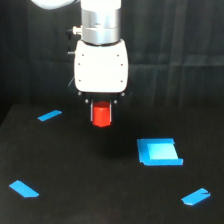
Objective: Pick up the red object from the table
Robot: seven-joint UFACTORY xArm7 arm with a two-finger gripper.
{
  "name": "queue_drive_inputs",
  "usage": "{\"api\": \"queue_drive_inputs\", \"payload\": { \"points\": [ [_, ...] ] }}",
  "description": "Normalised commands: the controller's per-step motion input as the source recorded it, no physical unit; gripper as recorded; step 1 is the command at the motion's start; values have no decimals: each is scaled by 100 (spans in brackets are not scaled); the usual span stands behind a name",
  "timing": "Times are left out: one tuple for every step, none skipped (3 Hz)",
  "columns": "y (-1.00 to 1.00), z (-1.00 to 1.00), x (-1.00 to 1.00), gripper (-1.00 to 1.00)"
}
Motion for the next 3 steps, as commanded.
{"api": "queue_drive_inputs", "payload": {
  "points": [
    [3, 13, 15, -100],
    [-6, 12, 10, -100],
    [-12, 15, 1, -100]
  ]
}}
